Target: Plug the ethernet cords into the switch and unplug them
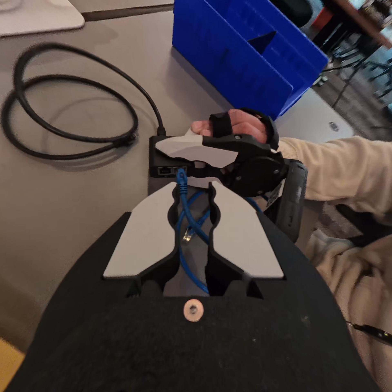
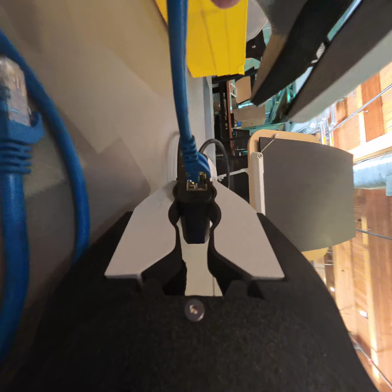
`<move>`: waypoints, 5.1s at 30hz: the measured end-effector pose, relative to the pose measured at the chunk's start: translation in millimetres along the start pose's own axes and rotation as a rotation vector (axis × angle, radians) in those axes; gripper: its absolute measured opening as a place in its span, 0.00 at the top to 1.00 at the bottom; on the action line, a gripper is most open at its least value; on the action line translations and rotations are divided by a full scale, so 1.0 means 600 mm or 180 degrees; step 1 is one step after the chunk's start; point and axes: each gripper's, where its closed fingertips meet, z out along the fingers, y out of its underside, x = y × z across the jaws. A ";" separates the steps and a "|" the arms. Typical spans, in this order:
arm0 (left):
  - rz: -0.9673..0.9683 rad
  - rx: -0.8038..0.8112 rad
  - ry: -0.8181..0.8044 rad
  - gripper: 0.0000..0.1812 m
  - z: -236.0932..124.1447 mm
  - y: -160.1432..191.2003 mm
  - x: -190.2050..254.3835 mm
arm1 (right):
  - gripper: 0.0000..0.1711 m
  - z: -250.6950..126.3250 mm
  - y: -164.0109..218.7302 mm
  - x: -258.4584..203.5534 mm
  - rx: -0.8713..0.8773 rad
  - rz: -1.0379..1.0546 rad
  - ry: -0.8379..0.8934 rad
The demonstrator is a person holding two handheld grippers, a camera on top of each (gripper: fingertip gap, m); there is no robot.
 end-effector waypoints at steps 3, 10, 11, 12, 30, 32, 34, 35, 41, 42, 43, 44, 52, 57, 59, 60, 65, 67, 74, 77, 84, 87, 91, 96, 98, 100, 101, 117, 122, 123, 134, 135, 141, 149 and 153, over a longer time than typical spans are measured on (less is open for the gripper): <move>-0.0139 0.0079 0.0090 0.83 0.010 0.007 -0.011 | 0.86 0.000 0.001 0.003 -0.0006 0.0077 -0.0006; 0.0225 0.0419 -0.0297 0.85 -0.014 0.004 -0.060 | 0.86 -0.025 -0.001 0.062 0.0421 0.0957 0.0168; 0.0427 0.0356 -0.0370 0.85 0.004 0.014 -0.051 | 0.86 -0.022 0.006 0.062 0.0366 0.1007 0.0141; 0.0622 0.0378 -0.0441 0.85 0.019 0.017 -0.039 | 0.86 -0.017 0.012 0.058 0.0285 0.0985 0.0113; 0.0738 0.1086 -0.0709 0.94 0.038 -0.015 0.002 | 0.86 -0.019 -0.009 0.031 0.0227 0.0797 -0.0122; 0.0746 0.1106 -0.0688 0.94 0.037 -0.016 0.005 | 0.86 -0.023 -0.011 0.034 0.0250 0.0807 -0.0086; 0.0714 0.1138 -0.0659 0.94 0.035 -0.019 0.007 | 0.86 -0.025 -0.014 0.037 0.0272 0.0841 -0.0073; 0.0697 0.1151 -0.0652 0.94 0.035 -0.020 0.008 | 0.86 -0.026 -0.014 0.038 0.0278 0.0866 -0.0063; 0.0581 0.0881 -0.0565 0.94 0.039 0.000 0.002 | 0.86 -0.020 -0.013 0.024 0.0345 0.0822 -0.0156; 0.0571 0.0758 -0.0570 0.90 0.035 0.012 0.001 | 0.86 -0.023 -0.010 0.032 0.0337 0.0817 -0.0058; 0.0537 0.0664 -0.0611 0.87 0.028 0.026 -0.002 | 0.86 -0.024 -0.005 0.038 0.0350 0.0823 0.0009; 0.0484 0.0639 -0.0664 0.86 0.015 0.041 -0.004 | 0.86 -0.026 -0.001 0.040 0.0404 0.0859 0.0008; 0.0160 0.0872 -0.1451 0.84 -0.163 0.089 -0.062 | 0.86 -0.020 0.006 0.035 0.0438 0.1106 -0.0171; -0.0638 0.0008 -0.2191 0.80 -0.268 0.105 -0.233 | 0.86 -0.018 -0.007 0.022 0.0445 0.0844 -0.0187; -0.0923 -0.0656 -0.1988 0.72 -0.246 0.128 -0.270 | 0.86 -0.017 -0.005 0.021 0.0425 0.0861 -0.0208; -0.0981 -0.0826 -0.1791 0.72 -0.227 0.132 -0.279 | 0.86 -0.016 -0.002 0.020 0.0407 0.0885 -0.0221; -0.0864 -0.1640 -0.1689 0.80 -0.192 0.165 -0.343 | 0.86 -0.015 0.009 0.022 0.0371 0.1034 -0.0256; -0.0959 -0.1857 -0.1485 0.81 -0.180 0.179 -0.341 | 0.86 -0.014 0.009 0.022 0.0376 0.1072 -0.0282; -0.0775 -0.1685 -0.1378 0.97 -0.156 0.180 -0.346 | 0.86 -0.012 0.007 0.014 0.0380 0.1033 -0.0354; -0.0676 -0.1765 -0.1305 0.98 -0.164 0.186 -0.341 | 0.86 -0.012 0.008 0.016 0.0379 0.1047 -0.0345; 0.0405 -0.1533 -0.1264 0.98 -0.263 0.111 -0.257 | 0.86 -0.011 0.015 0.023 0.0361 0.1135 -0.0305; 0.1402 -0.1464 -0.0840 0.98 -0.292 0.085 -0.140 | 0.86 -0.010 0.016 0.025 0.0357 0.1157 -0.0295; 0.2158 -0.1733 -0.0133 0.98 -0.250 0.123 0.017 | 0.86 -0.011 0.018 0.026 0.0351 0.1160 -0.0283; 0.2699 -0.2501 0.0297 0.98 -0.164 0.264 0.068 | 0.86 -0.011 0.022 0.028 0.0329 0.1170 -0.0265; 0.2673 -0.2625 0.0349 0.98 -0.147 0.309 0.066 | 0.86 -0.012 0.025 0.029 0.0324 0.1189 -0.0264; 0.2630 -0.2593 0.0303 0.98 -0.138 0.332 0.066 | 0.86 -0.011 0.025 0.028 0.0327 0.1205 -0.0277; 0.2601 -0.2535 0.0259 0.98 -0.135 0.337 0.068 | 0.86 -0.011 0.025 0.028 0.0329 0.1204 -0.0287; 0.0268 -0.0202 -0.0780 0.84 -0.122 0.210 0.048 | 0.86 -0.007 0.022 0.021 0.0308 0.1115 -0.0327; 0.0510 -0.0503 -0.1477 0.84 -0.107 0.217 0.029 | 0.86 -0.007 0.023 0.020 0.0311 0.1127 -0.0343; 0.0524 -0.0520 -0.1751 0.86 -0.123 0.217 0.008 | 0.86 -0.007 0.023 0.020 0.0312 0.1129 -0.0346; -0.0792 -0.0513 -0.2101 0.90 -0.190 0.317 -0.075 | 0.86 -0.005 0.020 0.016 0.0314 0.1085 -0.0381; -0.0731 -0.0525 -0.2052 0.93 -0.185 0.315 -0.072 | 0.86 -0.005 0.020 0.015 0.0315 0.1088 -0.0382; -0.0373 -0.0371 -0.2763 0.97 -0.292 0.255 -0.118 | 0.86 -0.005 0.022 0.017 0.0303 0.1111 -0.0371; 0.2240 -0.0435 -0.3892 0.97 -0.343 0.084 -0.025 | 0.86 -0.005 0.021 0.016 0.0301 0.1092 -0.0374; 0.3349 -0.1196 -0.3989 0.97 -0.226 0.148 -0.009 | 0.86 -0.005 0.022 0.015 0.0295 0.1097 -0.0379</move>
